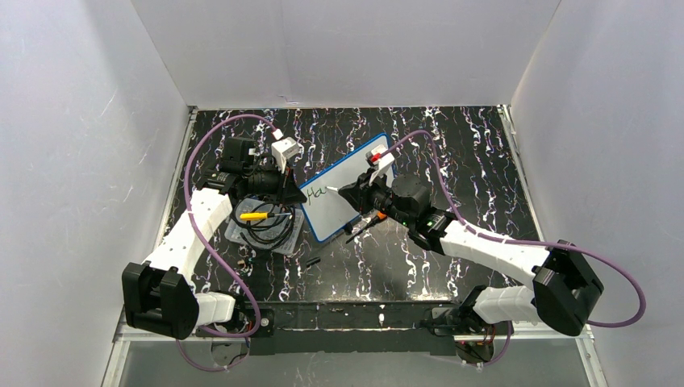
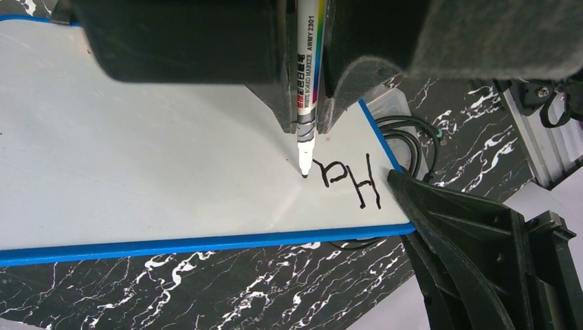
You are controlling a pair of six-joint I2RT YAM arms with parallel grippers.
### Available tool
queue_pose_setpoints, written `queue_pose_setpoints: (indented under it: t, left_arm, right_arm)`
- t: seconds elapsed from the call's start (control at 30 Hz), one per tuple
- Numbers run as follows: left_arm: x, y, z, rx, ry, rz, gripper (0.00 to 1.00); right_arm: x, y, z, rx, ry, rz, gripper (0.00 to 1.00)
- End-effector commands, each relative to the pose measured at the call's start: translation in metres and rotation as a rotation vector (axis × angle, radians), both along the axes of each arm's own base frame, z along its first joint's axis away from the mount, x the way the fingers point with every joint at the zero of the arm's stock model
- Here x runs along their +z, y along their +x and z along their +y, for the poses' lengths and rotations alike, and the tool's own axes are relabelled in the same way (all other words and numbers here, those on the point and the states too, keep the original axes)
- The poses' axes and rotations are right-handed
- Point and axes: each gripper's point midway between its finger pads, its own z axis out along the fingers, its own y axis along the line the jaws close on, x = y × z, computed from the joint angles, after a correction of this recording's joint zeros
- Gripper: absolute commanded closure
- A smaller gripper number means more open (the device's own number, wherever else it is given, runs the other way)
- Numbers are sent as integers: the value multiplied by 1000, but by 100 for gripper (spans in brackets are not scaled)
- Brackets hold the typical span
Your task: Write a sentence on the whiteboard
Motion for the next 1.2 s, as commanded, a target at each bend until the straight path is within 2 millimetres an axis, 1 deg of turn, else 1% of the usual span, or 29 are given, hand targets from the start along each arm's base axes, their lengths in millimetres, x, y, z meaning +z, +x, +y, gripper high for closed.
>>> queue_pose_setpoints:
  t: [0.0, 0.1, 0.17, 0.27, 0.57, 0.7, 0.77, 0.83, 1.03, 1.17]
  left_arm:
    - [26, -16, -9, -59, -83, 14, 100]
    - [25, -16, -9, -59, -83, 15, 100]
    - [26, -16, -9, -60, -83, 15, 100]
    - [26, -16, -9, -59, -83, 15, 100]
    - [26, -16, -10, -61, -86, 14, 100]
    - [26, -16, -9, -60, -85, 14, 100]
    - [26, -16, -10, -60, -85, 14, 100]
    - [26, -16, -9, -59, -85, 13, 100]
    - [26, -16, -9, -59, -84, 15, 100]
    - [26, -16, -9, -60, -85, 15, 100]
  right_arm:
    - [37, 8, 8, 0, 80, -85, 99]
    - [33, 10, 8, -5, 69, -80, 99]
    - [27, 10, 7, -9, 53, -71, 99]
    - [15, 10, 5, -13, 27, -52, 99]
    - [-23, -1, -4, -9, -27, 35, 99]
    - [-35, -5, -6, -2, -42, 61, 99]
    - [-35, -5, -6, 0, -42, 60, 99]
    - [-28, -6, -6, 2, -33, 49, 99]
    - [8, -11, -6, 21, 48, -1, 99]
    - [28, -9, -6, 12, 93, -37, 99]
